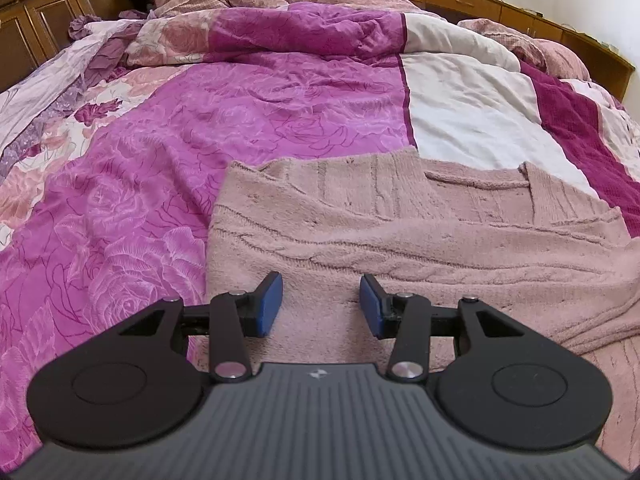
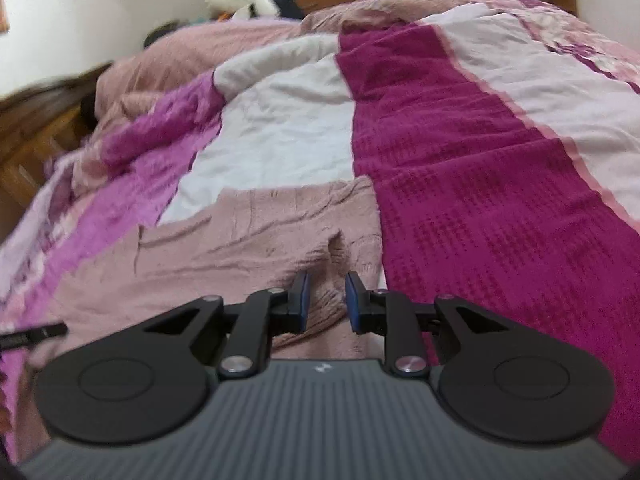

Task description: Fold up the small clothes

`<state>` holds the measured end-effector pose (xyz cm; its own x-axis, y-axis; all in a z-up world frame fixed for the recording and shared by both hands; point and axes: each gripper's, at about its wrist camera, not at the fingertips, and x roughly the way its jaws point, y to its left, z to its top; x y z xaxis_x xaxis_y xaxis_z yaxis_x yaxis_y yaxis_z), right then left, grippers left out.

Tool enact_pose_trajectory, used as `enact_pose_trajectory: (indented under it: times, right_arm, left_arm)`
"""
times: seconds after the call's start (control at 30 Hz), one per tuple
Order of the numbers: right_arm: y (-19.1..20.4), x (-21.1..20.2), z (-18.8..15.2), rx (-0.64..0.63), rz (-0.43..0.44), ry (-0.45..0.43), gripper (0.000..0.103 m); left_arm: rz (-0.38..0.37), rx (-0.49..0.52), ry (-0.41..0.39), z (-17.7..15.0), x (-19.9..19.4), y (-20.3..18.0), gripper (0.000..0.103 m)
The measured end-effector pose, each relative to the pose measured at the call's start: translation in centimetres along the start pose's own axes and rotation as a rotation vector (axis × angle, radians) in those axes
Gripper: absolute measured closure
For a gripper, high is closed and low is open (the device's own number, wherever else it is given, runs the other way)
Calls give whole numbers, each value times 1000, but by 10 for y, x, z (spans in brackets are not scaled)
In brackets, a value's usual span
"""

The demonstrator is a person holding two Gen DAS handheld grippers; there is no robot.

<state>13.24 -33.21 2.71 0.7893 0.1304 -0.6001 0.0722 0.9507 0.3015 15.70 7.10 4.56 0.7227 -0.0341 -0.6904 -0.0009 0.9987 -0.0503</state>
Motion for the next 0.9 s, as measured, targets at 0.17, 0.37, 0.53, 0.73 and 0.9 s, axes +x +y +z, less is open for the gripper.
enact_pose_trajectory:
  times: [0.17, 0.37, 0.53, 0.73, 0.9]
  right_arm:
    - [-3, 6, 2, -37, 8, 38, 79]
    - [-5, -20, -2, -71, 62, -3, 93]
    - [-20, -23, -11, -39, -35, 20, 94]
    - [-10, -34, -3, 11, -26, -40, 91]
    - [19, -14, 1, -22, 49, -17, 63]
  left_arm:
    - [5, 11, -1, -1, 0, -1, 52]
    - [8, 16, -2, -2, 1, -2, 52]
    - [16, 28, -1, -3, 2, -3, 52]
    - [-1, 39, -5, -2, -2, -5, 52]
    - [13, 77, 0, -5, 6, -10, 52]
